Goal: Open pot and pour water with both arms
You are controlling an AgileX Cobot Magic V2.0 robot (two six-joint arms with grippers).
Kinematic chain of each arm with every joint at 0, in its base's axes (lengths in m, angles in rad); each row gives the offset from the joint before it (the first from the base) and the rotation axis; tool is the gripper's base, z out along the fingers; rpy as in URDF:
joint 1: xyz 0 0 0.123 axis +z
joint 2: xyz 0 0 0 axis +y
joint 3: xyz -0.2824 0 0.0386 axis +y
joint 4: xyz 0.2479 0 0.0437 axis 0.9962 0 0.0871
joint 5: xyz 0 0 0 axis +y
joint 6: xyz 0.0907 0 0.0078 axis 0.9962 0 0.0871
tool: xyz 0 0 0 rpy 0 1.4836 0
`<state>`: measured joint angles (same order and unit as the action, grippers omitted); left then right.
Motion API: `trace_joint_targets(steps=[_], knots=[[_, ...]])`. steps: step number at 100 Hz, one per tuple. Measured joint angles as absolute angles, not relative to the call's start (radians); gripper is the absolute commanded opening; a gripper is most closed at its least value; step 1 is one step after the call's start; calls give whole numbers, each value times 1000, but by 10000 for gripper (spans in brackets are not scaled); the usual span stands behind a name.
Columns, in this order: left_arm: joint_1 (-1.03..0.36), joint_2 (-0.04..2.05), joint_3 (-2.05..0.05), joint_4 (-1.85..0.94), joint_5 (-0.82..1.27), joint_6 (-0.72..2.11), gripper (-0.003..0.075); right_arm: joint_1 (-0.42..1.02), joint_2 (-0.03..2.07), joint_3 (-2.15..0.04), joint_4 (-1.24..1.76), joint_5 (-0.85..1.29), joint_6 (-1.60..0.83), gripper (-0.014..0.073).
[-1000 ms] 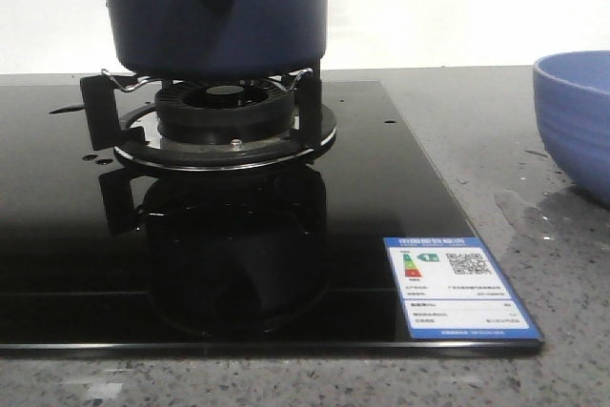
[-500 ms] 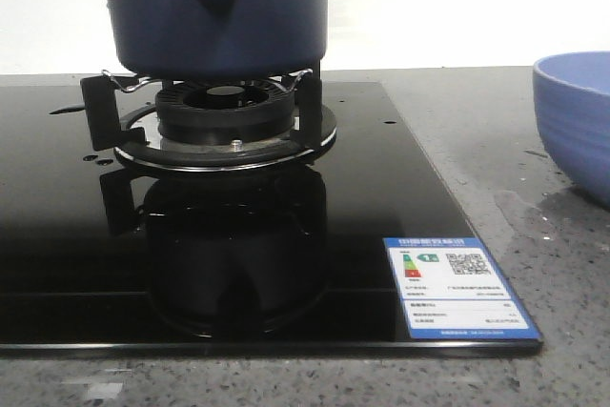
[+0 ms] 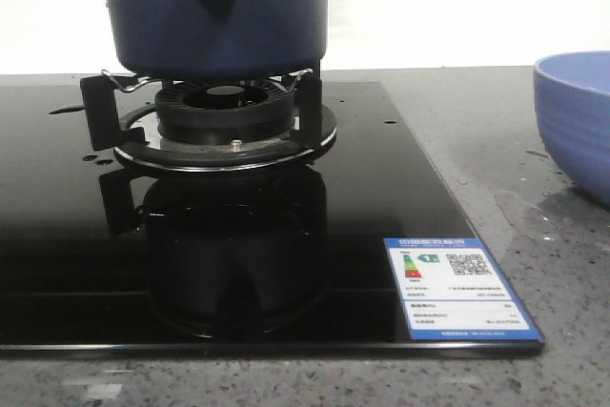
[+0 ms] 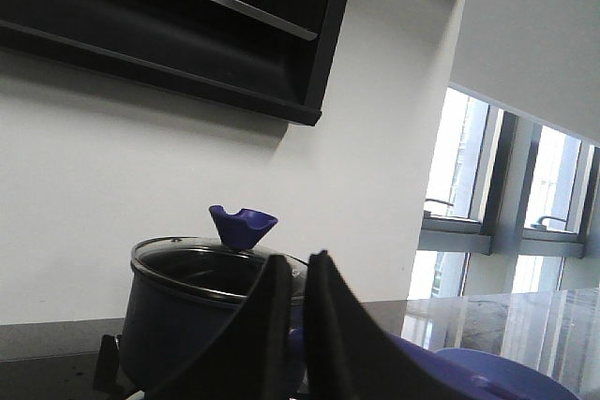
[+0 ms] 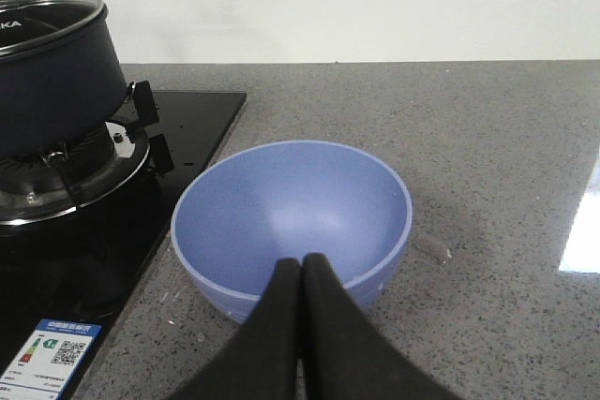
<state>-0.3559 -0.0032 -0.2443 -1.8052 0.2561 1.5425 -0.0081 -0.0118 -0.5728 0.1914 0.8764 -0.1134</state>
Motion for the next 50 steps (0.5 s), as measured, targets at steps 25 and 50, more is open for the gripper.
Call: trace_joint_targets(steps=[25, 50], knots=[[-356, -3, -244, -1805, 253, 1543, -20, -8, -12, -573, 191, 876, -113, -63], [-356, -3, -242, -1750, 56, 1543, -20, -8, -12, -573, 191, 876, -113, -63]])
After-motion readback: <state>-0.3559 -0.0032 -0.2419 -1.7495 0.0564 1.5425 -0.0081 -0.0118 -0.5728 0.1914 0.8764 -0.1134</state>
